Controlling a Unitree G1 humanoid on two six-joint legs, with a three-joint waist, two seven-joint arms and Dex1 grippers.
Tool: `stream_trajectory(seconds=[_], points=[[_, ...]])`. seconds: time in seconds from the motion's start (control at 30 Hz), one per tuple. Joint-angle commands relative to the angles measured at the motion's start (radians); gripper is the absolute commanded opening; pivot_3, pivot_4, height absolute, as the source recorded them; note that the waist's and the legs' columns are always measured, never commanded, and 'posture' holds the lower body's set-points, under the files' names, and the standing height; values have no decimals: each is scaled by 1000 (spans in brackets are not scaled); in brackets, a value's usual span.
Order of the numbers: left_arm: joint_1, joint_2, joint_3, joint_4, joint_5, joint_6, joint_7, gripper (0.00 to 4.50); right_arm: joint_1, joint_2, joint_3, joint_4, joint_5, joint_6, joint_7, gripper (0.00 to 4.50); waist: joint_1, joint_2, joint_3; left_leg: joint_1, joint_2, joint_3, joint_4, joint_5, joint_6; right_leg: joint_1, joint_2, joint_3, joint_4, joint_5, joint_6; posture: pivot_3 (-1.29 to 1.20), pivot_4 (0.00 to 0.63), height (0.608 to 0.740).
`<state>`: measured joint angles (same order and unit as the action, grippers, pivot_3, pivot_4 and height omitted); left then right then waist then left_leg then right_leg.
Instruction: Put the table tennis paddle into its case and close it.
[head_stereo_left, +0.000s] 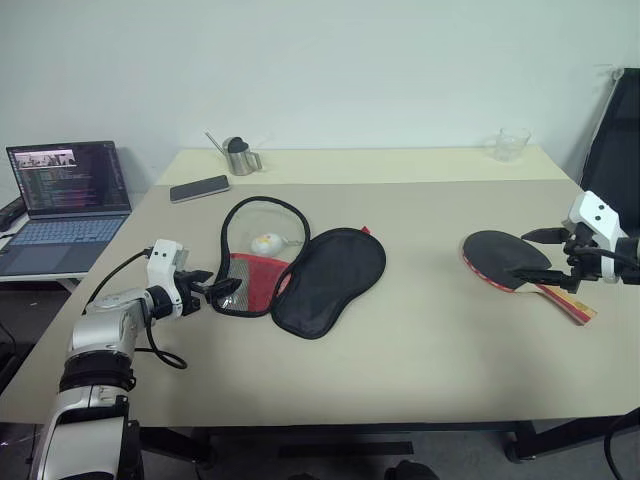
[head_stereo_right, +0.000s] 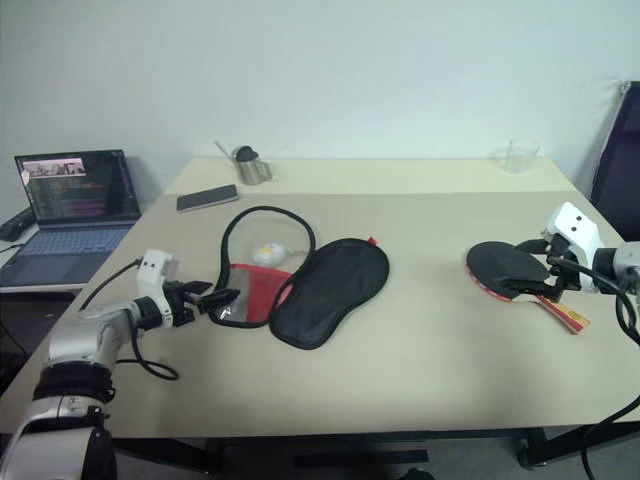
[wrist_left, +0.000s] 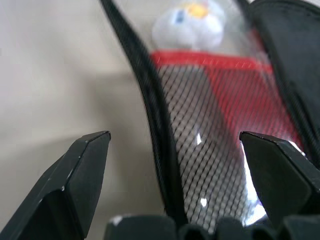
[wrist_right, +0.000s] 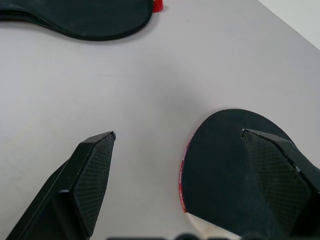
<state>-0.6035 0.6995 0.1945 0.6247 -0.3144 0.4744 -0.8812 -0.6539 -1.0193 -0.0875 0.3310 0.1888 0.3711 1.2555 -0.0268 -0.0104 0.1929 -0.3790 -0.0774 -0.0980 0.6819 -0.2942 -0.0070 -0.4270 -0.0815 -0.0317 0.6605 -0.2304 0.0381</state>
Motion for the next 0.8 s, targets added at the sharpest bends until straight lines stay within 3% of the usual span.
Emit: stream_trajectory(seconds=[0.03, 0.37, 0.4, 0.5, 0.8], points=[[5, -15, 19, -65, -24, 14, 12, 4500, -17, -31, -29, -27, 18, 1, -2, 4440, 1, 0, 0, 0, 0, 0, 0, 0, 0, 0, 0, 0, 0, 0, 0, 0, 150, 740], [32, -123, 11, -163, -28, 70, 64, 4500, -27, -34, -26, -21, 14, -4, -3, 4440, 2, -1, 0, 0, 0, 0, 0, 0, 0, 0, 0, 2, 0, 0, 0, 0, 150, 740], [31, -131, 13, -165, -28, 69, 72, 4332, -26, -33, -27, -22, 14, -3, -4, 4481, 3, -1, 0, 0, 0, 0, 0, 0, 0, 0, 0, 2, 0, 0, 0, 0, 150, 740], [32, -142, 20, -171, -34, 70, 82, 3598, -26, -30, -26, -26, 15, -1, -8, 4500, 4, -1, 0, 0, 0, 0, 0, 0, 0, 0, 0, 2, 0, 0, 0, 0, 150, 740], [53, -164, 42, -204, -59, 83, 134, 318, -17, -34, -31, -32, 19, -1, -15, 4500, 4, -1, 0, 0, 0, 0, 0, 0, 0, 0, 0, 3, 0, 0, 0, 0, 150, 740]])
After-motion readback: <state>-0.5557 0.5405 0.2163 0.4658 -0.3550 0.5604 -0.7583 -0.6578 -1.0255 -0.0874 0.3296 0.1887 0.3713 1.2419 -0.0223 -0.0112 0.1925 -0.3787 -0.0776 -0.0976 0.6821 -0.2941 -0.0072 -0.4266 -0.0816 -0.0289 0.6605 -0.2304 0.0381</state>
